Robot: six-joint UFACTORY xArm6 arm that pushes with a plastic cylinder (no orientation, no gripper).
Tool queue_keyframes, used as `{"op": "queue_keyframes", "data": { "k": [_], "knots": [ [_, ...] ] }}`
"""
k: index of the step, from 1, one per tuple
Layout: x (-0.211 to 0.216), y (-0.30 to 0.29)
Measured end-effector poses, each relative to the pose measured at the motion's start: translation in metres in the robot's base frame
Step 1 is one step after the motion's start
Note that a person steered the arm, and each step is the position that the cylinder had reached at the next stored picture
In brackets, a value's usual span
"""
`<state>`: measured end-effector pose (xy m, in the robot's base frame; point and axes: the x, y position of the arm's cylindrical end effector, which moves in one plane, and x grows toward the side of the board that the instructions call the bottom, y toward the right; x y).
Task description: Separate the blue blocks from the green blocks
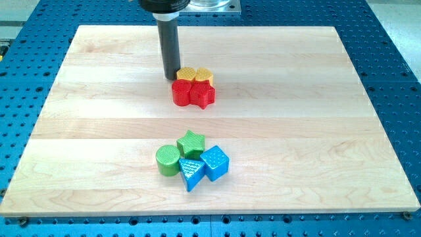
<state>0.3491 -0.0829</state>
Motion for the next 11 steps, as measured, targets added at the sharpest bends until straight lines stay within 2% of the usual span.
{"op": "queue_keyframes", "data": {
  "k": [1, 2, 3, 4, 5, 6, 8, 9, 11],
  "knots": [
    [0.043, -0.039],
    [0.120, -0.082],
    [0.198, -0.079],
    [0.248, -0.033],
    [0.253, 0.014],
    [0.224, 0.051],
    [0.196, 0.153],
    [0.192, 0.144],
    [0.219, 0.139]
  ]
}}
